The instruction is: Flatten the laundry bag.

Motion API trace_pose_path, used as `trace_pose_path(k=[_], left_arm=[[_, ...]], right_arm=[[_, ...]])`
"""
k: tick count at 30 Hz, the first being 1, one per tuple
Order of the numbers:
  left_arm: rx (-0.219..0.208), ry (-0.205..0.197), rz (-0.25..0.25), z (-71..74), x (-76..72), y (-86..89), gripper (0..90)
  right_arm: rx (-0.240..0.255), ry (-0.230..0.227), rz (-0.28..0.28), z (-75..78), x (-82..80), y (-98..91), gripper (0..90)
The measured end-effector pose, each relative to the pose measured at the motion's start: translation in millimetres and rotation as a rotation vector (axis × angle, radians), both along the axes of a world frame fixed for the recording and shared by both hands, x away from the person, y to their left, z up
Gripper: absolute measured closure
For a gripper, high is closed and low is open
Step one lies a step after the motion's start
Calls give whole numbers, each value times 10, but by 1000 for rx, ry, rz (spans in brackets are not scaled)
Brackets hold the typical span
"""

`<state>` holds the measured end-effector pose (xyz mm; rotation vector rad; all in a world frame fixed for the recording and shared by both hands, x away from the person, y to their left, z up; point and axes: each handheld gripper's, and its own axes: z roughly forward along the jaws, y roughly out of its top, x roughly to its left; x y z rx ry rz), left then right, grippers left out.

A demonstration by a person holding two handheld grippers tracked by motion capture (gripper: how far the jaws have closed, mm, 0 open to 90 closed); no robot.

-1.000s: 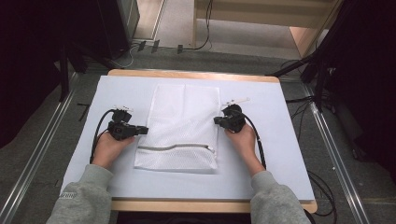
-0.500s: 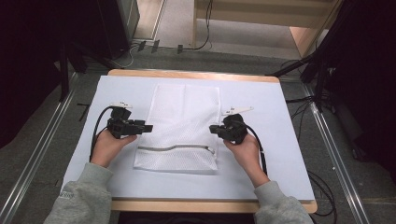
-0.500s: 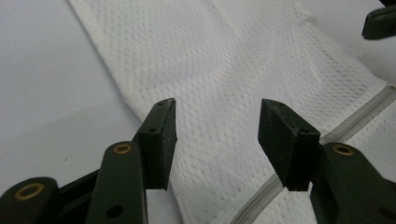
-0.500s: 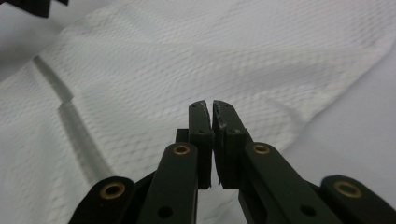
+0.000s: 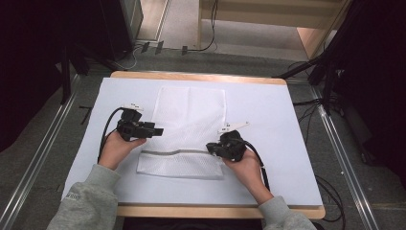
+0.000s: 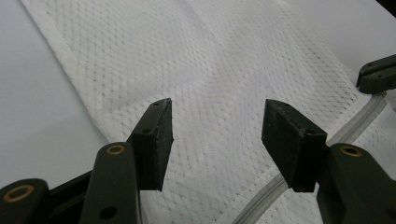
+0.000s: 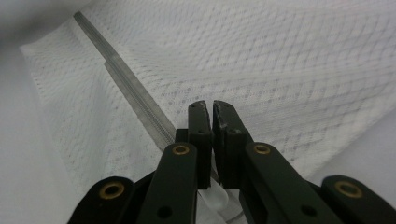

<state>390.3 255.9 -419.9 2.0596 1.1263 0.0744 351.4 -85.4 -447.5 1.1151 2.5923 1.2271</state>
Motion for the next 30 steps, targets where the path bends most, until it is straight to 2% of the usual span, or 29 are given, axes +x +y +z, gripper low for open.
trace_pose_path(k=[5, 11, 19, 30], left_arm=[[1, 6, -11, -18, 16, -28, 436], [1, 10, -18, -30, 33, -65, 435], [-3, 9, -40, -15, 42, -138, 434], [14, 5, -88, -24, -58, -250, 436]], right_arm=[[-18, 19, 1, -85, -22, 21, 880], [-79, 29, 14, -195, -66, 58, 878], [-70, 25, -16, -213, -124, -105, 880], [-88, 15, -41, -188, -213, -263, 880]])
